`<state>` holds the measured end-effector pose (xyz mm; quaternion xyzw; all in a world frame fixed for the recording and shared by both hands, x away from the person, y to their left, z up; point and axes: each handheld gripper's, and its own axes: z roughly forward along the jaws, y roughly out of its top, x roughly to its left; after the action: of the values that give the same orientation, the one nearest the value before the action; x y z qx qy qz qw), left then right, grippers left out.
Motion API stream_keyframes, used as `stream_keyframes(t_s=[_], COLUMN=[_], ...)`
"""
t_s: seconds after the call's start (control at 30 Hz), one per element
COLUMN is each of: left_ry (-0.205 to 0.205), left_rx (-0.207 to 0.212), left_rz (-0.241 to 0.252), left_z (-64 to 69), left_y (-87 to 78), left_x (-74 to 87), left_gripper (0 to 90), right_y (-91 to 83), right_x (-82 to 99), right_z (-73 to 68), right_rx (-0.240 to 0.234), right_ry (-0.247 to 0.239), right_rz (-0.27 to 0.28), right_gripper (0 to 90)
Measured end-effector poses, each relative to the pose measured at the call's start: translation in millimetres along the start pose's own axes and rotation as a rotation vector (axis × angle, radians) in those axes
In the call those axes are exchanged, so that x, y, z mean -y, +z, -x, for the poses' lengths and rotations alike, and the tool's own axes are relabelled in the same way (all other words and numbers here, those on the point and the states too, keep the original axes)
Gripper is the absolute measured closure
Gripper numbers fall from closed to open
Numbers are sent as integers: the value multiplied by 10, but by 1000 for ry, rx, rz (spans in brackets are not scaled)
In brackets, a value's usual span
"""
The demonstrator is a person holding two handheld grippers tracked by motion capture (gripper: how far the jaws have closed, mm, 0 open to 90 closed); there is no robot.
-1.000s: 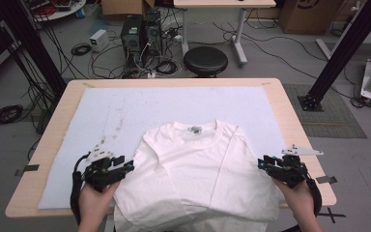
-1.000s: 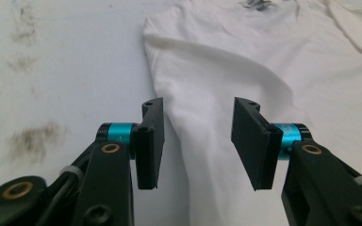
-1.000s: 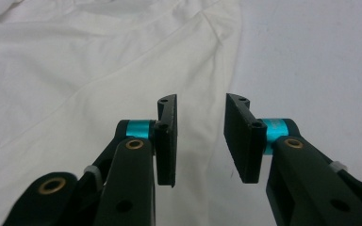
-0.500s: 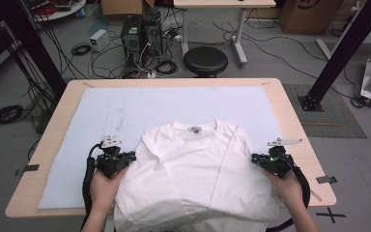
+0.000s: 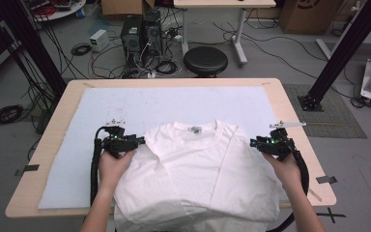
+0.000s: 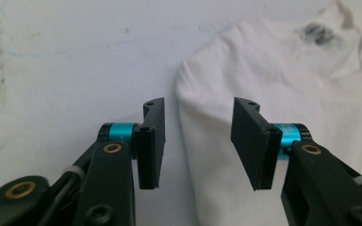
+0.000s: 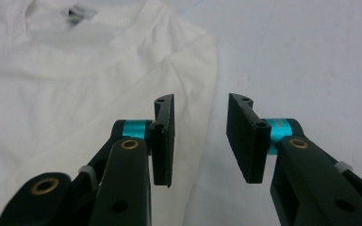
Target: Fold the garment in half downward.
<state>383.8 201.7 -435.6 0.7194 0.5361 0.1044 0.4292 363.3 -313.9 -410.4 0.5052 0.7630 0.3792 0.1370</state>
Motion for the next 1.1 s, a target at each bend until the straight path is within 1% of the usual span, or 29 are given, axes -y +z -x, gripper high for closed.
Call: stream_keyframes(t_s=[0.07, 0.1, 0.13, 0.17, 0.2, 0.23, 0.27, 0.3, 0.33, 0.4, 0.43, 0.47, 0.5, 0.53, 0.57, 0.6, 0.63, 0.7, 0.73, 0.77, 0.83, 0.87, 0.9, 0.93, 0.97, 1.0, 1.03, 1.07, 1.1], left_ry=[-22, -30, -37, -49, -56, -63, -66, -67, -56, -56, -42, -18, 24, 60, 81, 98, 118, 174, 174, 215, 223, 224, 233, 235, 226, 207, 190, 181, 184], left_rx=[-9, -12, -10, -5, -2, -1, 8, 6, 1, 22, 28, 20, -10, -21, -31, -35, -45, -73, -73, -90, -93, -89, -94, -97, -92, -77, -61, -44, -38], left_rz=[-24, -28, -40, -49, -58, -61, -68, -76, -76, -86, -97, -111, -116, -109, -106, -99, -82, -26, -26, 29, 57, 51, 35, 31, 32, 49, 40, 16, -15], left_z=[-29, -42, -58, -69, -77, -80, -85, -78, -72, -55, -41, -11, 25, 52, 64, 65, 62, 68, 68, 79, 84, 84, 86, 91, 90, 87, 78, 73, 80], left_y=[89, 135, 177, 221, 260, 297, 330, 355, 369, 420, 439, 462, 471, 480, 494, 505, 506, 489, 489, 462, 457, 465, 473, 484, 488, 498, 511, 535, 568], left_x=[-75, -104, -133, -159, -185, -204, -219, -233, -251, -271, -283, -295, -311, -312, -311, -309, -310, -321, -321, -343, -363, -378, -396, -410, -422, -435, -458, -485, -506], left_gripper=[540, 540, 539, 540, 540, 541, 553, 577, 601, 678, 706, 750, 763, 817, 846, 853, 857, 859, 859, 859, 860, 859, 859, 858, 850, 797, 718, 673, 621], right_y=[90, 147, 206, 269, 335, 398, 459, 517, 571, 682, 739, 789, 837, 875, 904, 916, 916, 897, 897, 878, 822, 825, 825, 839, 854, 869, 882, 888, 895], right_x=[-97, -143, -185, -226, -266, -305, -346, -386, -424, -493, -522, -540, -551, -557, -555, -552, -555, -563, -563, -568, -593, -596, -596, -596, -591, -586, -583, -584, -591], right_z=[37, 45, 59, 71, 82, 83, 81, 83, 81, 87, 95, 100, 102, 95, 89, 78, 77, 76, 76, 78, 99, 113, 113, 122, 126, 138, 143, 142, 142], right_rx=[-7, -9, -13, -25, -35, -33, -31, -35, -31, -32, -28, -32, -37, -30, -31, -23, -15, -3, -3, 12, 42, 38, 38, 34, 23, 1, -14, -10, -11], right_ry=[5, 10, 8, 22, 21, 19, 23, 19, 18, 19, 21, 15, 9, 4, -11, -33, -53, -66, -66, -75, -88, -84, -84, -86, -76, -71, -65, -59, -53], right_rz=[2, -3, -4, -11, -16, -22, -32, -40, -44, -68, -91, -102, -115, -131, -143, -137, -134, -114, -114, -94, -35, -33, -33, -36, -42, -44, -41, -31, -22], right_gripper=[634, 635, 635, 635, 636, 639, 646, 657, 658, 677, 683, 702, 705, 745, 810, 866, 881, 890, 890, 892, 894, 895, 895, 894, 891, 885, 862, 802, 724])
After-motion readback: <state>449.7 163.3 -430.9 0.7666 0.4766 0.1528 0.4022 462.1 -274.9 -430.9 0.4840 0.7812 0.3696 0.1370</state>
